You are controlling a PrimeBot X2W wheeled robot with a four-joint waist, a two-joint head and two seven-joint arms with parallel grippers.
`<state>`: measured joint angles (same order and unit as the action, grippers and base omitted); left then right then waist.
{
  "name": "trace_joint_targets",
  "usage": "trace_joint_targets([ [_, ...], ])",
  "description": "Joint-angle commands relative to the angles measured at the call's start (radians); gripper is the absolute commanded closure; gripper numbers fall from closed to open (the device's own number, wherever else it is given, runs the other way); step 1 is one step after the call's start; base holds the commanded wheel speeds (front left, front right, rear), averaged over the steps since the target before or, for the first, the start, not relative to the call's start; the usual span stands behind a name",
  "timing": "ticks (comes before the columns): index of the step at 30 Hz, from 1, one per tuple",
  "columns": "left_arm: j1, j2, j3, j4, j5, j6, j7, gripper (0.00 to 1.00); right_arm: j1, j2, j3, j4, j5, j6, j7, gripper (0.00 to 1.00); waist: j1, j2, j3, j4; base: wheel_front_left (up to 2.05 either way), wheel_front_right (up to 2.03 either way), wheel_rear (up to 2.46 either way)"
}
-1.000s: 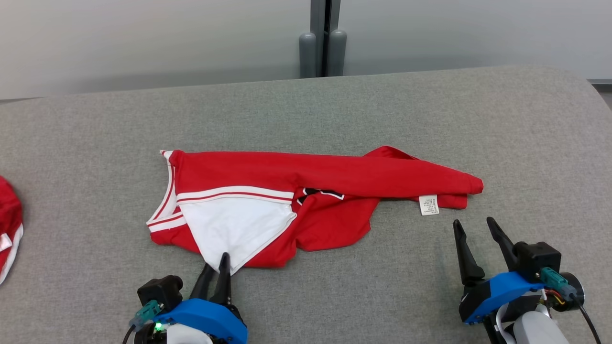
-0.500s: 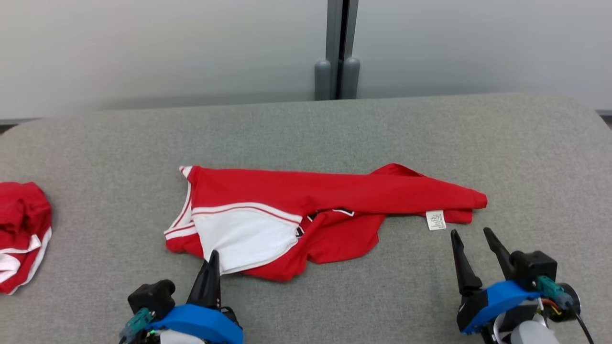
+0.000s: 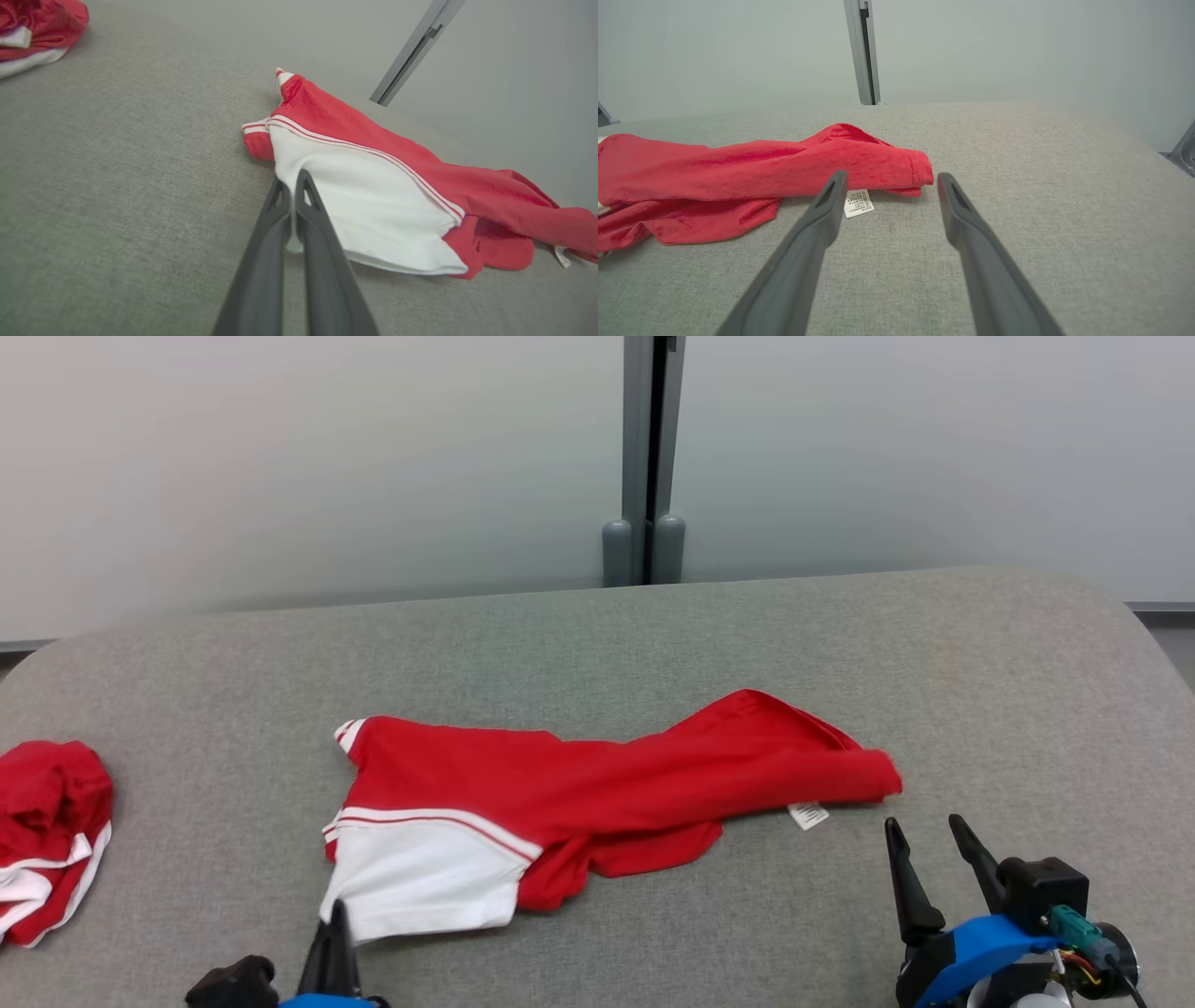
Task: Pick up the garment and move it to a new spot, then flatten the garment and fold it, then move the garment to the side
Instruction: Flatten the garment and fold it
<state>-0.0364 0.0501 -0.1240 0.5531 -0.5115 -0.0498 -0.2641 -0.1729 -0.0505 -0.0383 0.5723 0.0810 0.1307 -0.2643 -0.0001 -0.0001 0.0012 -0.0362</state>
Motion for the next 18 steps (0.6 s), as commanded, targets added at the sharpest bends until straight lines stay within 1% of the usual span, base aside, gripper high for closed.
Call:
trace_joint_targets([
  [1, 0.014, 0.0, 0.037, -0.004, 0.017, 0.021, 0.0, 1.0, 0.023, -0.001, 0.0, -0.008, -0.007, 0.0, 0.0, 0.0, 0.0001, 0.0001, -0.007, -0.012, 0.0, 0.0, 0.0],
  [3, 0.021, 0.0, 0.059, -0.009, 0.039, 0.03, -0.001, 1.0, 0.024, -0.001, 0.002, -0.014, -0.012, 0.0, 0.0, 0.0, 0.0001, 0.0001, -0.01, -0.019, 0.0, 0.0, 0.0],
  [5, 0.025, 0.0, 0.064, -0.005, 0.048, 0.026, 0.0, 1.0, 0.025, -0.001, 0.003, -0.017, -0.015, 0.0, 0.0, 0.0, 0.0001, 0.0001, -0.01, -0.026, 0.0, 0.0, 0.0],
  [6, 0.024, 0.001, 0.069, -0.004, 0.053, 0.032, 0.0, 1.0, 0.025, -0.001, 0.003, -0.017, -0.017, 0.0, 0.0, 0.0, 0.0001, 0.0001, -0.009, -0.028, 0.0, 0.0, 0.0],
  [10, 0.018, 0.0, 0.081, -0.01, 0.072, 0.069, 0.0, 1.0, 0.024, -0.001, 0.002, -0.003, -0.016, 0.0, 0.0, 0.0, 0.0001, 0.0001, -0.003, -0.031, 0.0, 0.0, 0.0],
  [15, 0.022, 0.001, 0.106, -0.04, 0.105, 0.122, -0.001, 1.0, 0.024, -0.001, 0.006, 0.024, -0.003, 0.0, 0.0, 0.0, 0.0001, 0.0001, 0.009, -0.014, 0.0, 0.0, 0.0],
  [16, 0.022, 0.001, 0.106, -0.04, 0.105, 0.122, -0.001, 1.0, 0.024, -0.001, 0.006, 0.024, -0.003, 0.0, 0.0, 0.0, 0.0001, 0.0001, 0.009, -0.014, 0.0, 0.0, 0.0],
  [18, 0.033, 0.0, 0.108, -0.047, 0.11, 0.136, 0.0, 1.0, 0.022, -0.001, 0.007, 0.033, 0.0, 0.0, 0.0, 0.0, 0.0001, 0.0001, 0.014, -0.003, 0.0, 0.0, 0.0],
])
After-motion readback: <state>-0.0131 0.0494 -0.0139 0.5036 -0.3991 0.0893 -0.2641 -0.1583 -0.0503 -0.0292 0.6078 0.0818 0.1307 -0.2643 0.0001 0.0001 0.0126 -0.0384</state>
